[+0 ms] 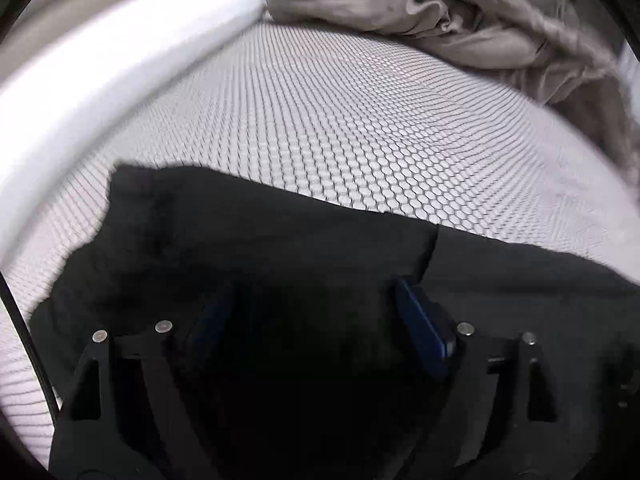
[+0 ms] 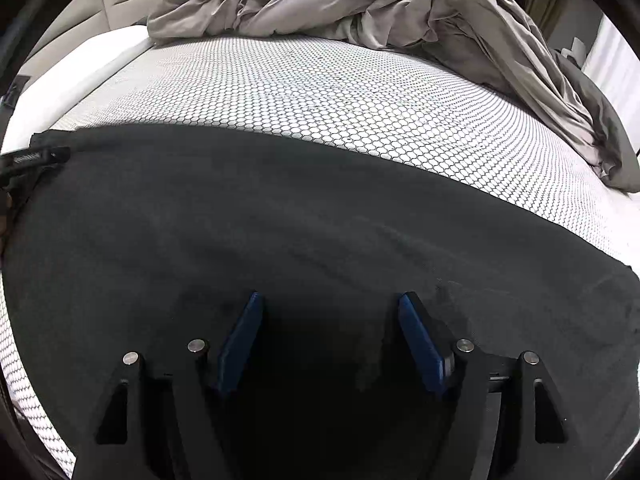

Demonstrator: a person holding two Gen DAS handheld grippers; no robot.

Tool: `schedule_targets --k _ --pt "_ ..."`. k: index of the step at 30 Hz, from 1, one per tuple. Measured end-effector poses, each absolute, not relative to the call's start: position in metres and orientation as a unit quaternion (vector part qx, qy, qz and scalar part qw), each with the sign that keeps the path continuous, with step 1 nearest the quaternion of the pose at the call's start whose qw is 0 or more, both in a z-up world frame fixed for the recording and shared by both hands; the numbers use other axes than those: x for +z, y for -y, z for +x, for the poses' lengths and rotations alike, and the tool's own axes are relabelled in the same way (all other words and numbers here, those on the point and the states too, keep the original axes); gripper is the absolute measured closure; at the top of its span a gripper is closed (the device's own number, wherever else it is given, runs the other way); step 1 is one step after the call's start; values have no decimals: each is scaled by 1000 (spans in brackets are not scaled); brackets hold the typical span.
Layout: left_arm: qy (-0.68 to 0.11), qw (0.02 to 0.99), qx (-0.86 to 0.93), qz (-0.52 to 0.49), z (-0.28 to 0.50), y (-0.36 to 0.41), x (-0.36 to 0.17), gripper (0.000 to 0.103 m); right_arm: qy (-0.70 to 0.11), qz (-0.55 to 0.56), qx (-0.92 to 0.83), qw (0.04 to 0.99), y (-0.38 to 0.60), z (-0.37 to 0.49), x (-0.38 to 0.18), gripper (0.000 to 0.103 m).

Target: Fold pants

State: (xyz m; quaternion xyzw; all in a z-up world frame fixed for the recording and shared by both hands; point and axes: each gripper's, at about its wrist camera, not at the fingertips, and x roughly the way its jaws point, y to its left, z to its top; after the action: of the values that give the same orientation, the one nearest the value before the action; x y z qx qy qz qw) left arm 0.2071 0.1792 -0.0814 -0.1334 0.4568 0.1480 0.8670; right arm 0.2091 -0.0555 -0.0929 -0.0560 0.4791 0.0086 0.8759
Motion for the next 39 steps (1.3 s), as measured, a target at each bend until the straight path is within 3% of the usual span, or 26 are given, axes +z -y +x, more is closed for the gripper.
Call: schedule_targets --k 1,3,7,11,13,15,19,23,28,33,37,39 --pt "-457 868 145 -133 204 -177 -80 23 -479 -58 7 876 56 210 -93 31" --pt "-452 876 105 -132 195 -166 -67 47 -478 -64 3 876 56 213 -93 31" --pt "-404 907 26 -113 175 -146 -31 47 -476 -66 -1 877 55 214 -93 31" --pt "-416 896 72 -137 172 -185 -41 48 -476 -68 1 877 57 215 -94 31" --pt "-455 873 99 -144 176 -205 -70 58 -476 -72 2 877 55 212 -93 31" --pt "-451 874 95 -151 168 -223 -83 76 -476 -71 6 877 56 211 -93 31" --pt "-434 874 190 -110 147 -247 -67 83 -477 -74 6 876 59 209 -92 31" --pt "-441 883 118 -110 127 -230 -61 82 -475 -83 5 876 59 206 -90 31" --pt "-459 881 106 -35 125 -217 -79 63 -464 -73 62 881 36 200 -80 31" --pt "-436 881 148 -112 115 -247 -67 68 -459 -108 107 875 15 182 -82 31" --pt "-405 903 115 -88 115 -202 -40 68 -446 -106 75 886 47 156 -77 31" --pt "-388 914 81 -83 121 -172 -24 55 -444 -81 95 887 63 139 -74 31"
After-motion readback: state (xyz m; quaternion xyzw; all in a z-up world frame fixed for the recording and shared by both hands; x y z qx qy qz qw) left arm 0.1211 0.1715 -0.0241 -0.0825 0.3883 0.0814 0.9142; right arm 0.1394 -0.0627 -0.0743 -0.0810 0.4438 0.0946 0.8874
